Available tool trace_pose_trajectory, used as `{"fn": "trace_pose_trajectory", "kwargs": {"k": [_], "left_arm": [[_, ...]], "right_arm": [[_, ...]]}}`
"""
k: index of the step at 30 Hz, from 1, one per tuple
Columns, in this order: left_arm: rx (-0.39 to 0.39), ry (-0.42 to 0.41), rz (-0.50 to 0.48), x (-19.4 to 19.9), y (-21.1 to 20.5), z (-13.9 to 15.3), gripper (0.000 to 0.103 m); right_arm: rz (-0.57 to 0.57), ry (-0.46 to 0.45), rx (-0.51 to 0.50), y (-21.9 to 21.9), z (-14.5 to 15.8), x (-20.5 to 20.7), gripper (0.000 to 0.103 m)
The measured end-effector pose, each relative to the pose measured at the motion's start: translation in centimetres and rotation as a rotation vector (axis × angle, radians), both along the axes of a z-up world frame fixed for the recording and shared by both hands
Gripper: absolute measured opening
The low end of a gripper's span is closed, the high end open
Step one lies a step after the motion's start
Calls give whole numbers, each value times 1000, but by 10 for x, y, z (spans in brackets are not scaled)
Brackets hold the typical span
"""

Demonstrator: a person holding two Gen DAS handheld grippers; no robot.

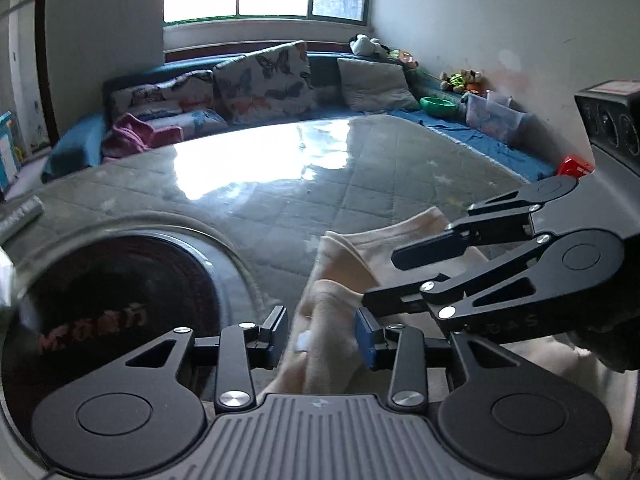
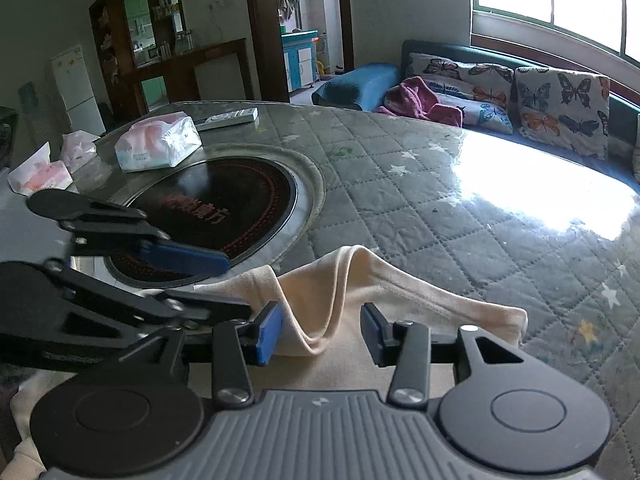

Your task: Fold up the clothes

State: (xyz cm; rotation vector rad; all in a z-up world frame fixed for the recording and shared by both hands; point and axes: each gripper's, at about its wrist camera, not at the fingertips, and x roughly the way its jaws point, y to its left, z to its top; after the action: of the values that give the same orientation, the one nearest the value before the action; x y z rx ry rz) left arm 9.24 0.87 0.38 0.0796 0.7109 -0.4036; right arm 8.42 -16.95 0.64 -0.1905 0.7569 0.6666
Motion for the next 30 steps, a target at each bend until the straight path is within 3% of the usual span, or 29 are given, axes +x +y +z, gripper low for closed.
{"fn": "trace_pose_trajectory", "kwargs": {"k": [2, 6, 9, 15, 19, 30], "left_arm": [[-6, -3, -9, 1, 0, -1, 39], [-6, -17, -29, -2, 0, -6, 17], [-2, -48, -13, -5, 4, -4, 10], [48, -142, 144, 3, 30, 8, 9], [82, -131, 274, 21, 57, 6, 9], [138, -44, 315, 38, 75, -23, 12]], "right_arm": [[-7, -3, -3, -2, 0, 0, 44], [-21, -7, 12, -10, 4, 0, 49], [-41, -11, 9, -16, 6, 1, 49], [-98, -2, -8, -30, 1, 8, 49], [-140, -4, -9, -41, -2, 13, 49], [-251, 23, -4, -62, -10, 35, 46]]}}
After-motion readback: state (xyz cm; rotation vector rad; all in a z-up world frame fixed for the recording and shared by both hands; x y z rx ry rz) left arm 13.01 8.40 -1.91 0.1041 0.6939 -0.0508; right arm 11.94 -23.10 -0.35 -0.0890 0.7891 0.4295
